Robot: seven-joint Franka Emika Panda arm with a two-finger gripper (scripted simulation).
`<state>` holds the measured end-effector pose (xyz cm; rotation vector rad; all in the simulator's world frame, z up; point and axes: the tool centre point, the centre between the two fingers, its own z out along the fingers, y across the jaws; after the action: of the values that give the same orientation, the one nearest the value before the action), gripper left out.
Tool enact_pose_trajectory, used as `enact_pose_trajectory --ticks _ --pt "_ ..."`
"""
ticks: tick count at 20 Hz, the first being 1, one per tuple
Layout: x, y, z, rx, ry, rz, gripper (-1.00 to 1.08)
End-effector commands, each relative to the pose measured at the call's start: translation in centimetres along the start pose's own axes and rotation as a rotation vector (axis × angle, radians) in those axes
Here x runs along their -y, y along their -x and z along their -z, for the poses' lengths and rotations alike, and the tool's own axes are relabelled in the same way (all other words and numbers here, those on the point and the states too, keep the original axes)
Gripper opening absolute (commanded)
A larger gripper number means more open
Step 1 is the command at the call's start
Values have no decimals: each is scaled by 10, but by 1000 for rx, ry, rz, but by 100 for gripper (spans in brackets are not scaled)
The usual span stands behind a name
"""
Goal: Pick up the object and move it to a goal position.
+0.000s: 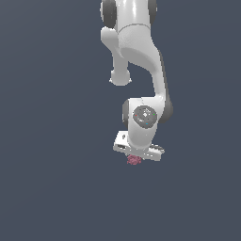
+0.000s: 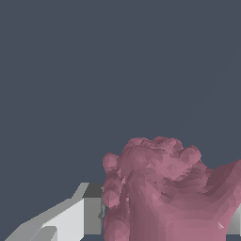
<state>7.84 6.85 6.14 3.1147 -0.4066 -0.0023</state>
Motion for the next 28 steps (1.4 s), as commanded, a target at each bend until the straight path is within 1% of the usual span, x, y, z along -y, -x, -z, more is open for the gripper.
enact_pose_trajectory --ticks 1,12,16,22,28 --pt "4 -3 14 -1 -1 0 -100" --pt "31 -22 101 -1 -1 0 -100" --pt "39 -28 127 -1 -1 0 -100" --pt "47 -35 150 -1 -1 0 -100" --pt "49 -37 157 -1 -1 0 -100"
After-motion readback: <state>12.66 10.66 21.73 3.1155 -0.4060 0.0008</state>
